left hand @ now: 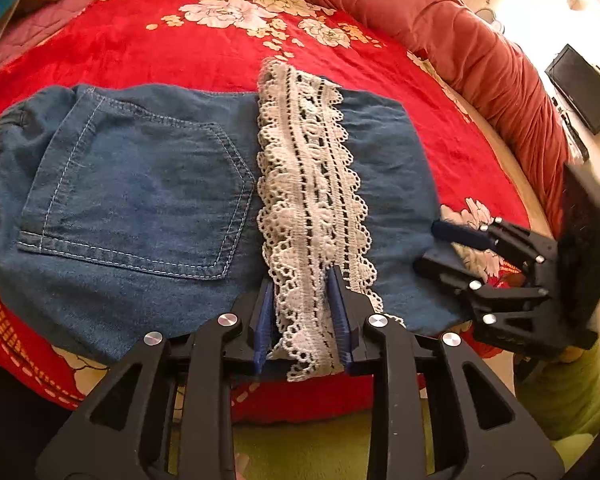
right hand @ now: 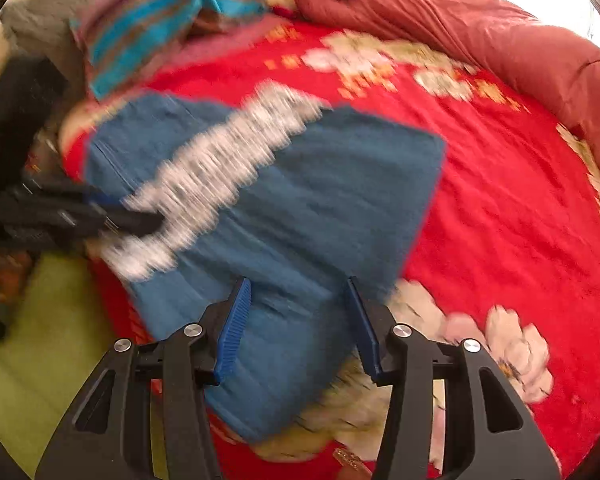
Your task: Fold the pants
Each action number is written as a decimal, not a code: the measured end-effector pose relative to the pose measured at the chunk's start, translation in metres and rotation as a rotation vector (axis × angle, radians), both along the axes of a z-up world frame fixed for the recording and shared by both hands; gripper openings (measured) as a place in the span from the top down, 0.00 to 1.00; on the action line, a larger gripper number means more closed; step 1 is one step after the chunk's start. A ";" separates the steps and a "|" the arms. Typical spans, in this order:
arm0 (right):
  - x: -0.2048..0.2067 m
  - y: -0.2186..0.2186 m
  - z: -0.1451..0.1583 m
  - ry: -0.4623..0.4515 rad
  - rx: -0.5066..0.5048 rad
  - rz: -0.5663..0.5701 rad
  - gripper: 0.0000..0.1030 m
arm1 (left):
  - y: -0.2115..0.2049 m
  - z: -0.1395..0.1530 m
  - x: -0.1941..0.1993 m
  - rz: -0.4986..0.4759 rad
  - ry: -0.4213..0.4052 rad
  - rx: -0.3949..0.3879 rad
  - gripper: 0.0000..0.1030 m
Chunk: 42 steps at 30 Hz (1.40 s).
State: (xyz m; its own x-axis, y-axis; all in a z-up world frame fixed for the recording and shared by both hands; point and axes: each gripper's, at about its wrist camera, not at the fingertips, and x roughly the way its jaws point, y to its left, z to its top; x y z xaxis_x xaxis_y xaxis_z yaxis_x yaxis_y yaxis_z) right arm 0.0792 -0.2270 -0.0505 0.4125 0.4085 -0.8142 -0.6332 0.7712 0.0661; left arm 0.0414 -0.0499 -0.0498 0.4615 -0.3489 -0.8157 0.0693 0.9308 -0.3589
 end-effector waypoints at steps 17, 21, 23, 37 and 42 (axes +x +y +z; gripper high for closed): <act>-0.006 -0.009 0.006 0.005 0.050 -0.023 0.52 | -0.002 0.007 -0.006 -0.001 -0.026 0.049 0.78; -0.008 -0.015 0.017 -0.016 0.081 -0.032 0.45 | -0.003 0.013 -0.010 0.004 -0.043 0.071 0.78; -0.008 -0.018 0.022 -0.029 0.090 -0.042 0.40 | -0.004 0.016 -0.011 0.007 -0.052 0.079 0.78; -0.001 -0.028 0.044 -0.061 0.129 -0.106 0.08 | -0.001 0.034 -0.022 0.028 -0.106 0.101 0.49; 0.000 -0.027 0.056 -0.086 0.140 -0.116 0.06 | 0.006 0.041 -0.027 0.056 -0.133 0.108 0.28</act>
